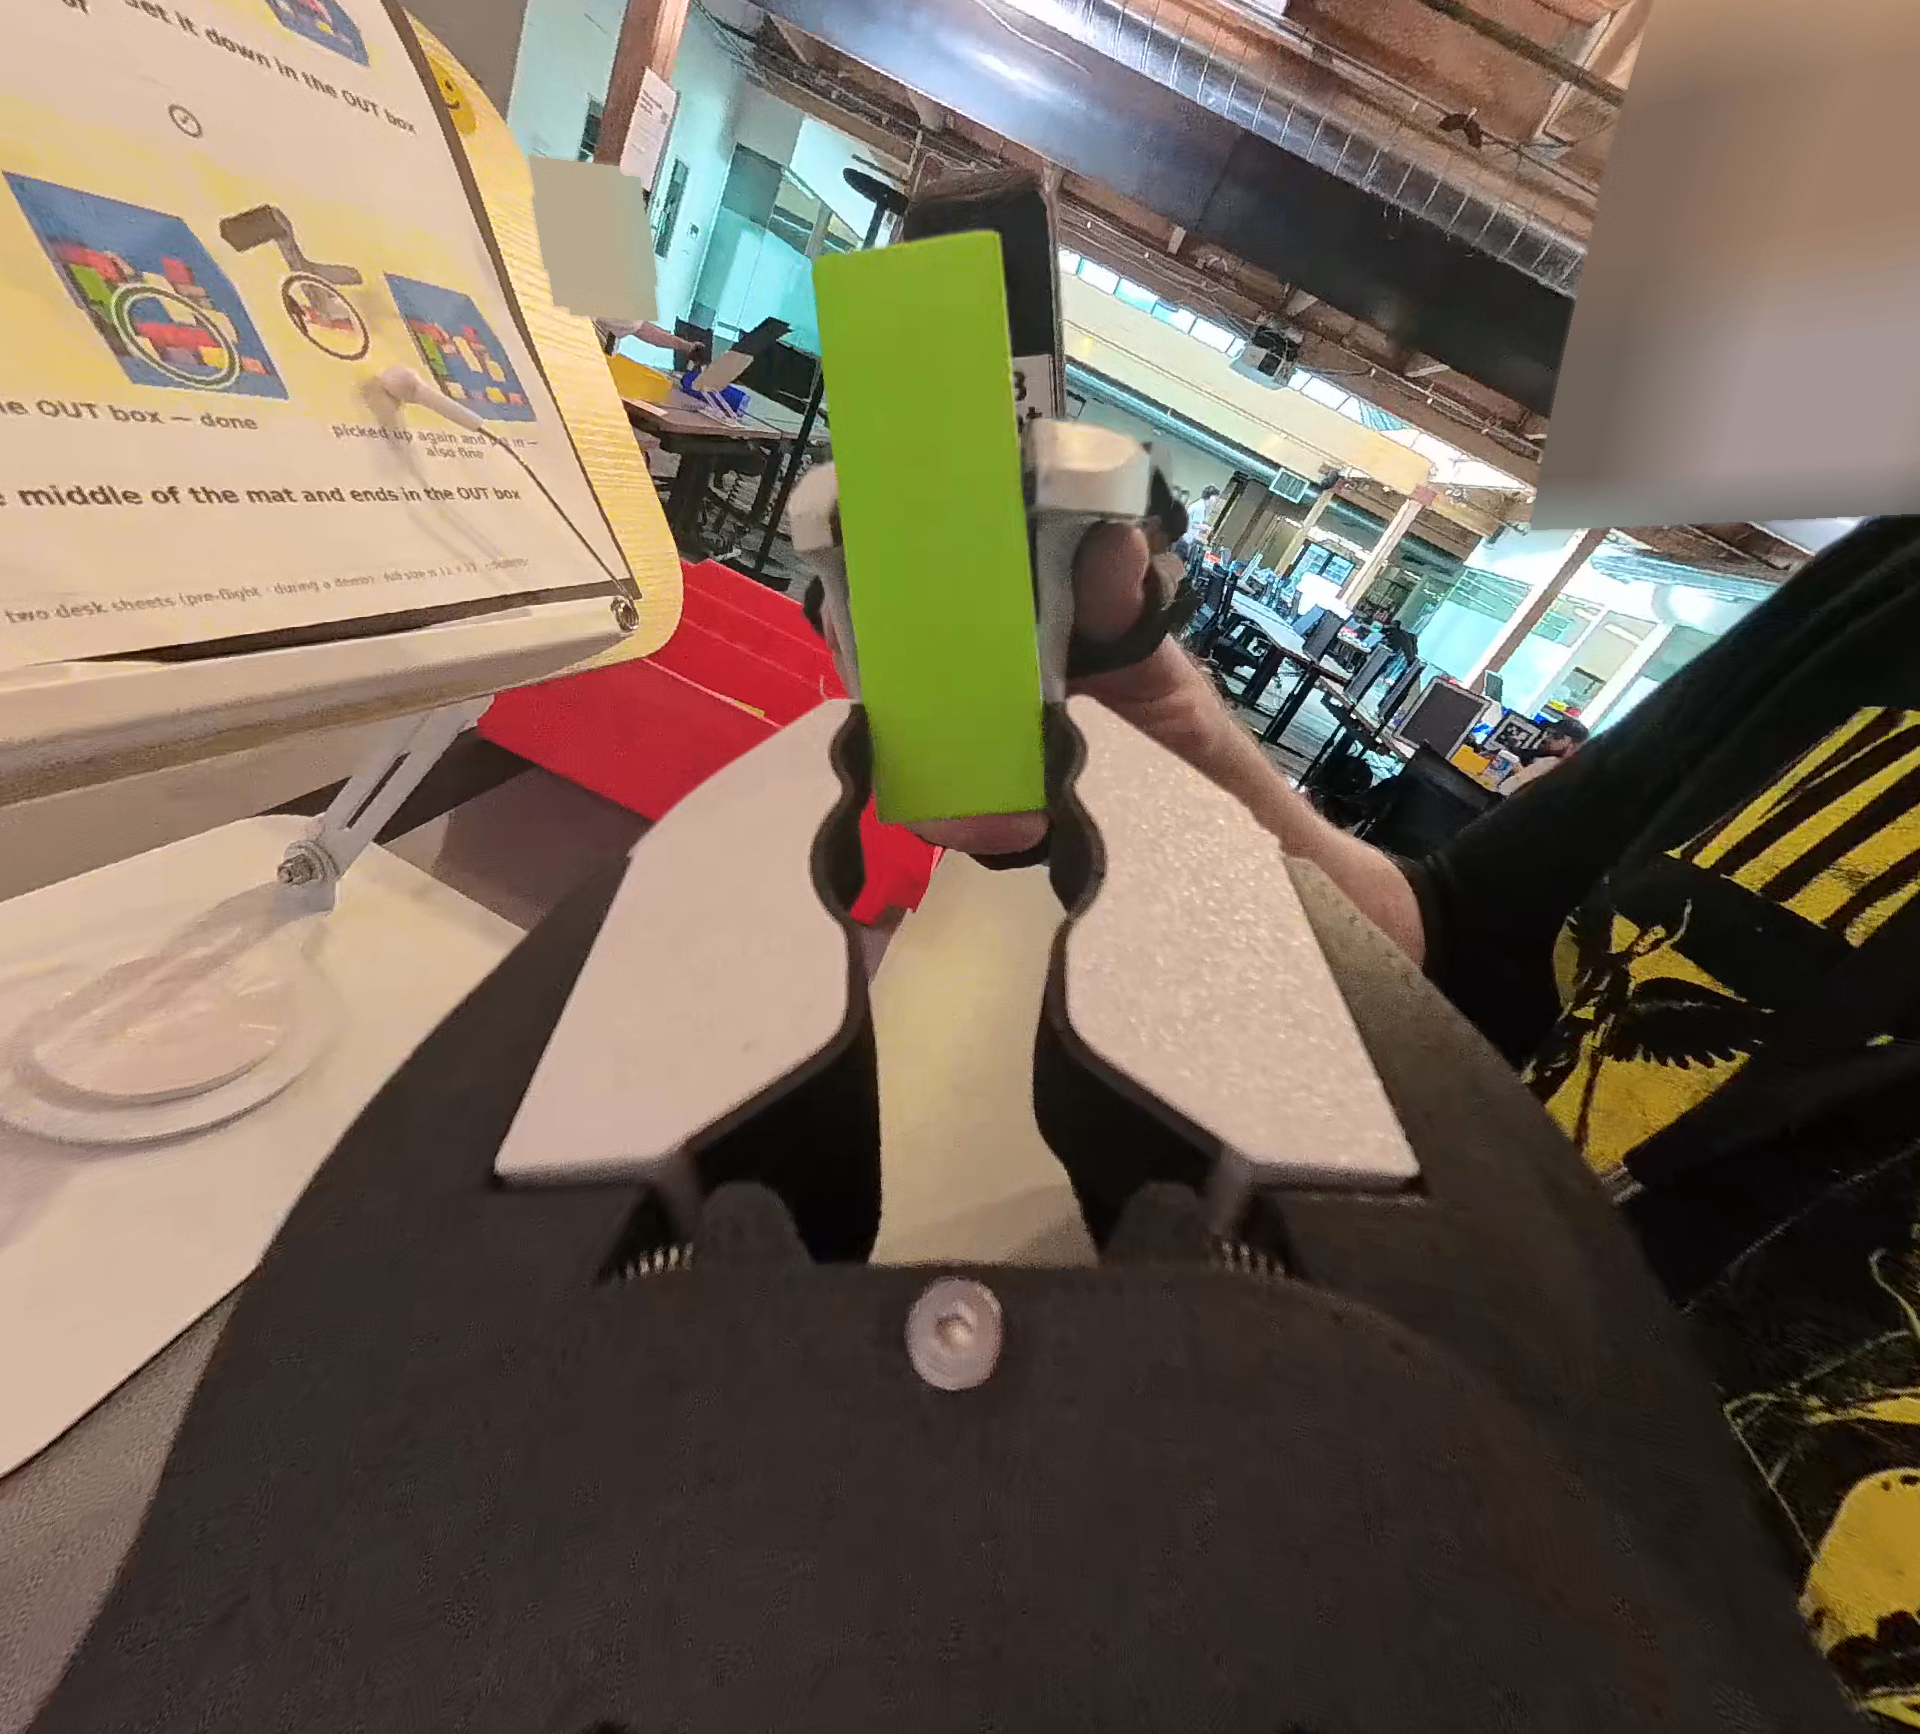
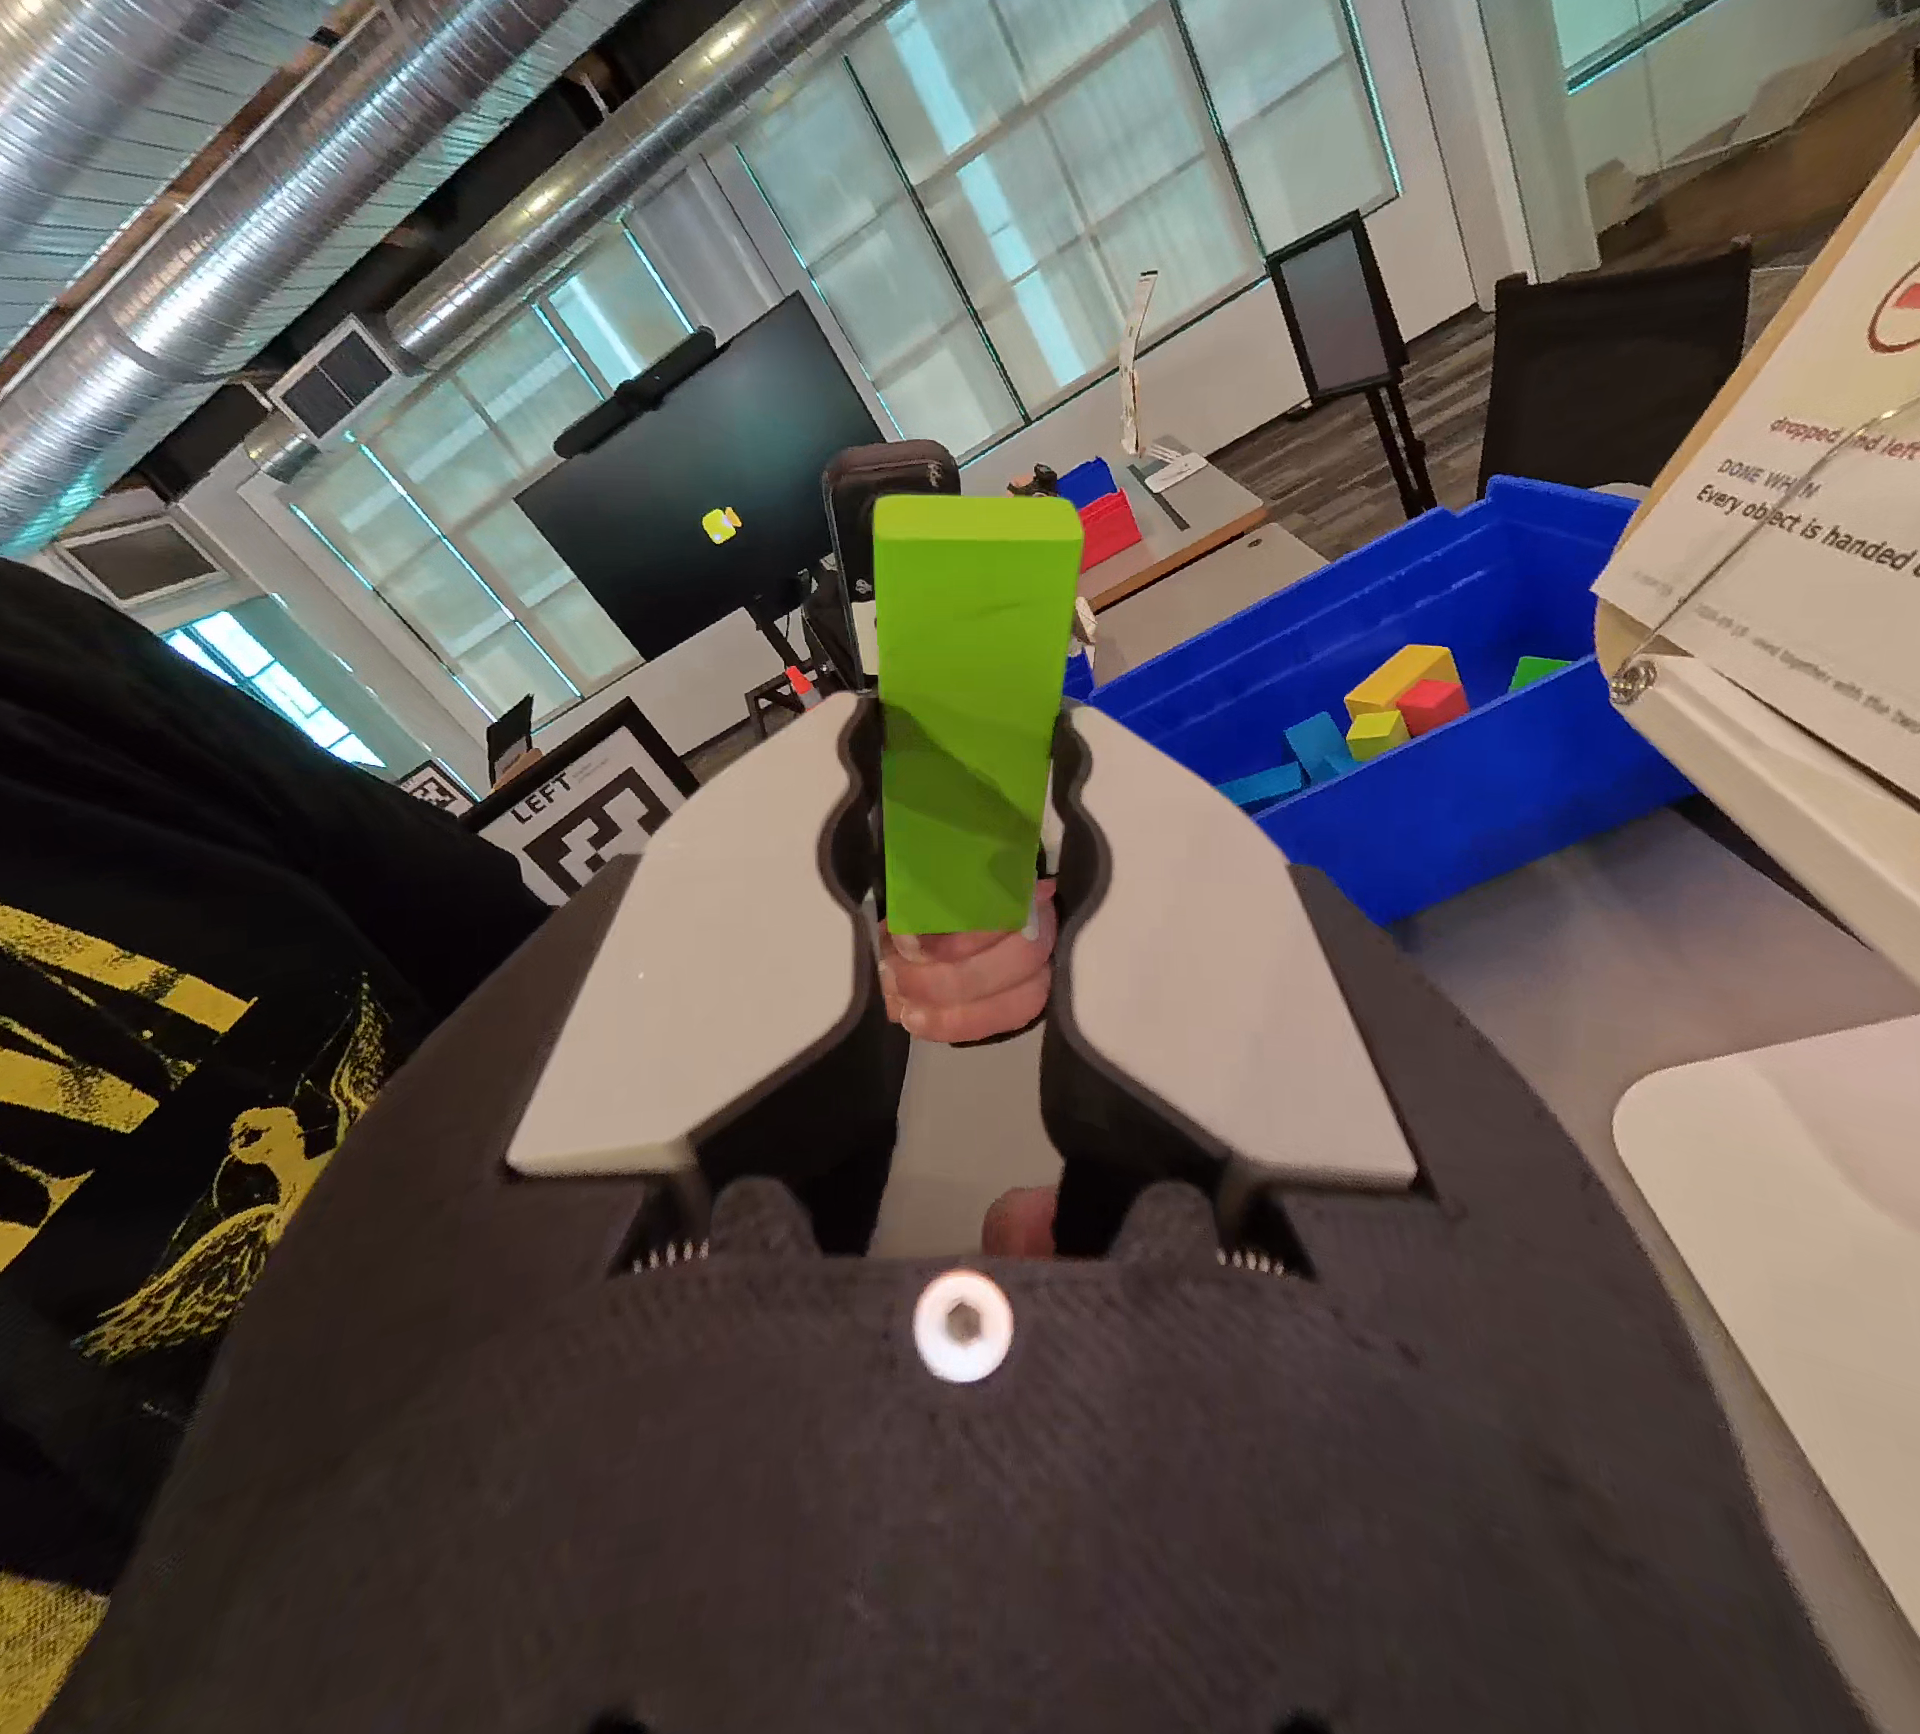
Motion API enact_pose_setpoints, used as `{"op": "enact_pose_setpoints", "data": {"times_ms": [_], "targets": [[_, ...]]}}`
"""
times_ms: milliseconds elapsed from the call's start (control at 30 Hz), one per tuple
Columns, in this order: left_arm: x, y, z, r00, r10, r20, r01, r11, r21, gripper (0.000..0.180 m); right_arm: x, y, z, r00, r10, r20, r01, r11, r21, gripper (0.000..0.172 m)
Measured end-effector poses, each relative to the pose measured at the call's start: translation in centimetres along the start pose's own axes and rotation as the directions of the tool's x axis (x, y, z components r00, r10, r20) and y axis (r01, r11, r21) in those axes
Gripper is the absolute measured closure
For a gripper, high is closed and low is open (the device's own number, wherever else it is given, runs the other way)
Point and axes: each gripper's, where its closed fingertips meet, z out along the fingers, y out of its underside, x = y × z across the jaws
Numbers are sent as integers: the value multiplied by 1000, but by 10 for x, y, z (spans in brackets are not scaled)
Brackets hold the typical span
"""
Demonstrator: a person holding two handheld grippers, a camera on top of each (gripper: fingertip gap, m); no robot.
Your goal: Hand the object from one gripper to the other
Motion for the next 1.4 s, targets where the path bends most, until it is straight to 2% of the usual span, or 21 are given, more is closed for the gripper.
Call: {"op": "enact_pose_setpoints", "data": {"times_ms": [367,667,867,933,1000,1067,1133,1233,1300,1400], "targets": [[6,3,11,999,4,-42,-4,1000,-7,148,-5,-2,-12,999,40,35,-42,998,46,142],[9,10,18,999,4,-46,-6,1000,-28,148,-7,7,-15,995,76,64,-77,997,15,140],[11,11,18,999,-4,-45,3,1000,-30,148,-9,9,-15,998,58,36,-58,998,1,141],[12,7,16,999,-21,-49,21,1000,-10,146,-8,6,-24,999,40,-12,-40,999,-14,141],[10,1,8,1000,-7,-26,7,1000,6,141,1,-4,-51,994,12,-113,-15,999,-30,141],[5,-2,-4,1000,25,17,-25,1000,-2,145,23,-20,-98,958,-23,-286,14,999,-32,141],[2,-5,-17,999,25,36,-25,1000,10,152,58,-28,-159,853,-79,-516,30,994,-103,141],[-8,1,-33,997,2,79,-2,1000,-7,158,114,-20,-254,634,-115,-765,-71,976,-206,141],[-12,2,-41,996,-27,87,26,1000,12,162,149,-2,-305,508,-133,-851,-178,951,-254,141],[-13,0,-48,995,-57,85,54,998,29,163,194,34,-346,423,-133,-896,-341,893,-294,141]]}}
